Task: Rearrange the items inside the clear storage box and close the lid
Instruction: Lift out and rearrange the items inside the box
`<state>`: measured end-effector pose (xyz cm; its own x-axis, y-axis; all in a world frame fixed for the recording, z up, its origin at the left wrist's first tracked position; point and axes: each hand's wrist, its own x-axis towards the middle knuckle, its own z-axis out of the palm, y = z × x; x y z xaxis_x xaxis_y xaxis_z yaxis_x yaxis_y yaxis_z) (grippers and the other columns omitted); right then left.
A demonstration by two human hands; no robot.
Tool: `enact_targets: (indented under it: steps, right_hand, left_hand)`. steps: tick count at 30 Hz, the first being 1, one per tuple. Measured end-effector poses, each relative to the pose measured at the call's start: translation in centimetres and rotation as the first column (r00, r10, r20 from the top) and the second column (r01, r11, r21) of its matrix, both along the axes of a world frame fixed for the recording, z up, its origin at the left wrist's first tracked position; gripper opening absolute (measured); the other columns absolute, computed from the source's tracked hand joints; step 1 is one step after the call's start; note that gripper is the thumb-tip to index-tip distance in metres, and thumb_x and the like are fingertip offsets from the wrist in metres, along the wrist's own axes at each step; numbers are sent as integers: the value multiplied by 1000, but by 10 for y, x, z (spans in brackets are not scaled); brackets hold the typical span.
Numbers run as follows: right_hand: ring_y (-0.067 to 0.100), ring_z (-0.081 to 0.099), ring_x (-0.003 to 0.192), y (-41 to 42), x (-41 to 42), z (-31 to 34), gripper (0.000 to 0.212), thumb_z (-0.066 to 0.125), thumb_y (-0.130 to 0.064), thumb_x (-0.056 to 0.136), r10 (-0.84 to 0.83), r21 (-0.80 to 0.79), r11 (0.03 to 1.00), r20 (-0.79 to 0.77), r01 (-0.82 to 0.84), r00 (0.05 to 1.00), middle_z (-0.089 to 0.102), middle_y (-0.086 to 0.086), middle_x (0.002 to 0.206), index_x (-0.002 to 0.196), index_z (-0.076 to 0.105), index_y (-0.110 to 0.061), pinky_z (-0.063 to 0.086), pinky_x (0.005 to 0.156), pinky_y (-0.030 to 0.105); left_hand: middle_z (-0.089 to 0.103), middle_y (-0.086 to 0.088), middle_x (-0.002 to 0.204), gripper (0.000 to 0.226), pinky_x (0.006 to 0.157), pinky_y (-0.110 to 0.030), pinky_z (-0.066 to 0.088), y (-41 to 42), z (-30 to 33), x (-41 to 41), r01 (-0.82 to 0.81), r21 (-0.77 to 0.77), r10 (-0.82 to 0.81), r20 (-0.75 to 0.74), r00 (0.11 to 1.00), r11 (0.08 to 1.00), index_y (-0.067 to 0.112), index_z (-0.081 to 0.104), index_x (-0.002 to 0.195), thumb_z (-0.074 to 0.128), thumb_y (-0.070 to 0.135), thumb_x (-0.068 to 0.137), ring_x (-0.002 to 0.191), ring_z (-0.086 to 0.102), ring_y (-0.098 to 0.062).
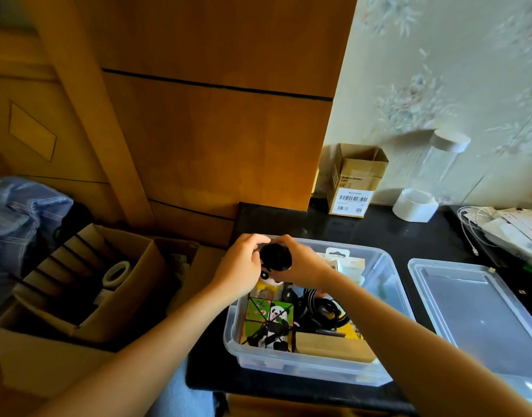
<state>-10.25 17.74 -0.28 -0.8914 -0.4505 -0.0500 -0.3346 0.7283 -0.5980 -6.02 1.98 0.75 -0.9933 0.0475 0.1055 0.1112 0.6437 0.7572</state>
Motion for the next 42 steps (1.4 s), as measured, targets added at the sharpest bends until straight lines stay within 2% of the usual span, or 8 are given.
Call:
enact_targets:
  steps: [8,12,18,25,30,34,38,42]
  right_hand:
    - [17,51,116,-3,3,-19,75,77,-30,74,-11,23,1000,-77,13,997,49,-1,133,138,38,-25,45,93,26]
    - [13,59,87,5,6,-18,55,76,-32,75,-214,44,975,-55,216,975,58,-1,115,123,52,-18,49,72,20]
    - [20,62,93,7,9,-16,19,60,-20,89,-156,106,982,0,155,988,69,4,103,107,65,-13,48,80,25]
    - [18,62,101,51,14,2,27,57,-19,91,-170,171,968,-95,184,981,65,1,118,117,64,-17,49,81,26]
    - [17,62,93,96,27,5,18,63,-26,87,-444,72,885,-166,460,880,67,-3,105,102,68,-17,44,73,22]
    - [13,43,51,112,34,-6,48,50,-50,90,-471,362,839,108,407,875,45,-1,56,60,48,-13,32,51,21]
    - [19,58,65,104,28,-18,57,44,-55,90,-541,159,835,410,526,735,60,12,77,86,62,-1,49,58,22]
    - [20,65,69,99,19,-18,55,53,-65,80,-611,66,753,440,655,658,63,6,74,77,55,-11,57,59,28]
  left_hand:
    - [48,3,134,44,102,-34,37,-7,-12,-8,128,-377,-138,1,990,917,22,50,132,58,14,89,124,40,-17]
    - [46,6,134,45,97,-33,34,-8,-17,-12,119,-509,-166,-48,985,852,26,47,132,60,28,89,124,39,-17]
    - [41,8,138,48,97,-35,32,-2,-23,-14,116,-554,-195,-85,977,824,35,43,136,58,37,91,129,34,-17]
    - [47,8,126,42,91,-33,30,5,-35,-10,28,-504,-128,-165,978,863,36,51,127,62,36,86,121,38,-16]
    - [50,4,122,41,92,-35,33,5,-36,-10,23,-498,-138,-196,971,867,31,54,123,65,34,84,116,43,-18]
    - [49,2,124,42,98,-36,29,6,-34,-6,-3,-560,-141,-214,967,829,31,54,125,62,40,85,118,44,-20]
    - [50,-3,128,37,104,-40,27,9,-28,-2,-25,-590,-152,-249,956,807,26,60,121,60,38,87,121,44,-24]
    - [56,2,115,24,92,-32,41,30,-16,7,143,-453,-272,-235,933,880,20,65,111,58,26,90,108,52,-18]
